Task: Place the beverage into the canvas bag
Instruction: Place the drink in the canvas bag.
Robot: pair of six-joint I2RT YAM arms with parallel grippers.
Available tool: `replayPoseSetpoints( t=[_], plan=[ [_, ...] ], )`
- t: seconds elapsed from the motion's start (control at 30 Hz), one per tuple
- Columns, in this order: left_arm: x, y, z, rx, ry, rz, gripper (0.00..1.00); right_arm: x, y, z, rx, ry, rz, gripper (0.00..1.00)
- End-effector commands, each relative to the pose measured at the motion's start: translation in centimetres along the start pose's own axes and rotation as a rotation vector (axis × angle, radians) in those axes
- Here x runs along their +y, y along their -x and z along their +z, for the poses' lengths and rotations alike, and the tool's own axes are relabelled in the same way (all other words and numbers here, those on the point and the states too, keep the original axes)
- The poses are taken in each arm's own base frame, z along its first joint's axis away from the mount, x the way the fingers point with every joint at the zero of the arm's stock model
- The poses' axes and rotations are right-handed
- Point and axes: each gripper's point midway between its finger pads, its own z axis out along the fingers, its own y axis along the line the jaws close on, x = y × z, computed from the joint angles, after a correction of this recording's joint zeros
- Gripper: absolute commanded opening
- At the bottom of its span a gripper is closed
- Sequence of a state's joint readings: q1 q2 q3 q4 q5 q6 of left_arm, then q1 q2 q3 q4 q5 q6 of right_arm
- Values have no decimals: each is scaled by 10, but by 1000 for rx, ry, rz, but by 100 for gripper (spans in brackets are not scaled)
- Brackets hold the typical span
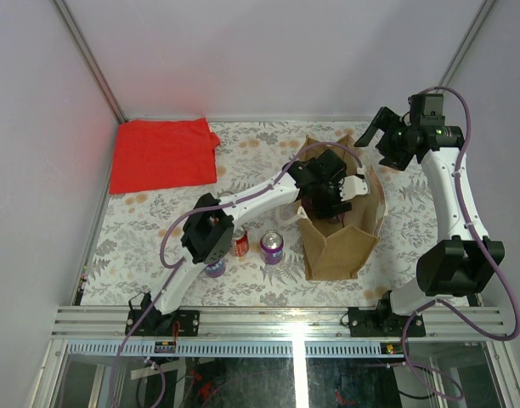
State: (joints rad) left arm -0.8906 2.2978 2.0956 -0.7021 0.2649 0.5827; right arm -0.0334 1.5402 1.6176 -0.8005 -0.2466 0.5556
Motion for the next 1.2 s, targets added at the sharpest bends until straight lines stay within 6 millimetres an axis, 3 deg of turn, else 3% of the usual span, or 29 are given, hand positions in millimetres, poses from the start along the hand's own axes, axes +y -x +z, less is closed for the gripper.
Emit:
replayPoseSetpoints(
  t=[0.0,0.2,0.37,0.57,0.67,0.93,1.17],
  plan=[
    [20,37,-2,-125,69,70,0,6,7,-7,-10,15,-11,98],
    [21,41,0,-141,77,66,2,8,10,-6,-9,21,-13,98],
    [19,42,1,-141,73,70,26,10,11,-4,-4,27,-13,98],
    [19,42,2,-141,82,64,73,10,10,-2,3,30,-9,98],
    [22,45,1,-148,98,64,87,10,9,-1,5,32,-9,98],
    [24,51,-3,-158,124,70,89,10,9,1,12,35,-8,98],
    [35,85,-46,-242,216,104,90,10,7,2,21,36,-8,98]
  ],
)
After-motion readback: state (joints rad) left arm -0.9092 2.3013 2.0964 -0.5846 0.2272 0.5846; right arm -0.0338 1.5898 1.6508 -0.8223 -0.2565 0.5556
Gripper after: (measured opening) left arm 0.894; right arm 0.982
